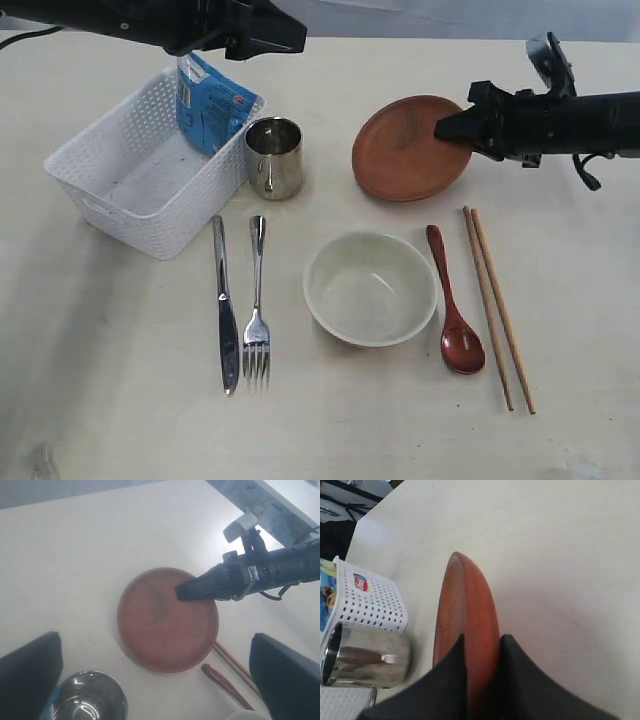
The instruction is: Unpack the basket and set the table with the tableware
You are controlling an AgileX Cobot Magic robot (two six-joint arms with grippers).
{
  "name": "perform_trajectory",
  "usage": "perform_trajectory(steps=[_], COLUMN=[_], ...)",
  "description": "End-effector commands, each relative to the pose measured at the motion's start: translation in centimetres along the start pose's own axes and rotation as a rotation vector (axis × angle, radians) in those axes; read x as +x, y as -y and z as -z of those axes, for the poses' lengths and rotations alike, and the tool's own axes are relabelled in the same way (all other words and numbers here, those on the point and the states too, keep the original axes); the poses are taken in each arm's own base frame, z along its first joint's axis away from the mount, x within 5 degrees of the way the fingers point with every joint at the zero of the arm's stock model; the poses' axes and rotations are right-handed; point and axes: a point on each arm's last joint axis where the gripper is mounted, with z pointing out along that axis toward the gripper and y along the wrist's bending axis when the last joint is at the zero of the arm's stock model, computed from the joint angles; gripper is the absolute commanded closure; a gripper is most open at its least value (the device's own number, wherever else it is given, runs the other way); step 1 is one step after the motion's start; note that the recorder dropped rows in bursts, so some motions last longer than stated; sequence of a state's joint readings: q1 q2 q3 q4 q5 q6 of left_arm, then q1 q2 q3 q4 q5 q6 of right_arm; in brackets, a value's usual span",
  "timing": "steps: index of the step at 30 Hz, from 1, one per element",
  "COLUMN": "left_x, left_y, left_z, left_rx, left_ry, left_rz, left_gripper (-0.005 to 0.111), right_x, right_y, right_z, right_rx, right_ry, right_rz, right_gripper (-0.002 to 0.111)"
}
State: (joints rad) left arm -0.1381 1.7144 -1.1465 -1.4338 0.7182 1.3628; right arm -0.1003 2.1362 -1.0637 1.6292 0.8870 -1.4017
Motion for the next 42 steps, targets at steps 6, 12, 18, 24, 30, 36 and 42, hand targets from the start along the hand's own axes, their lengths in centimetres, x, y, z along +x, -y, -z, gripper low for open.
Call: perform_trajectory(steps=[6, 12, 18, 24, 30, 36, 42], left_x=[-0.3, -0.3, -0.3, -0.2, -0.1, 0.1, 0.1], left_y=[0.0, 0.1, 0.3, 0.5, 0.5, 0.4, 0.4], left_z=[0.0, 0.0, 0.0, 0.1, 0.1, 0.1, 0.1], left_rx=[-0.002, 0.006, 0.027, 0.051, 0.047, 0.045, 0.045], left_ry=[0.028, 0.027, 0.023, 0.019, 0.003, -0.011, -0.014], left_rz=[0.003, 0.003, 0.003, -0.001, -0.048, -0.066, -0.095], left_gripper=[0.013, 0.013, 0.013, 0.013, 0.013, 0.013, 0.013], right_x=[0.3, 0.6, 0.7, 0.7, 0.9, 1.1, 1.0], right_y=[0.4, 0.7, 0.7, 0.7, 0.8, 1.1, 1.0], right_z=[0.1, -0.3, -0.3, -0.3, -0.3, -0.2, -0.2], right_rx=[0.008, 0.072, 0.079, 0.08, 0.086, 0.118, 0.115], right_ry=[-0.009, -0.027, -0.038, -0.045, -0.062, -0.091, -0.092], right_rz=[-0.026, -0.01, 0.001, 0.007, 0.023, 0.041, 0.063], right_gripper=[0.109, 0.109, 0.1, 0.065, 0.068, 0.059, 0.042])
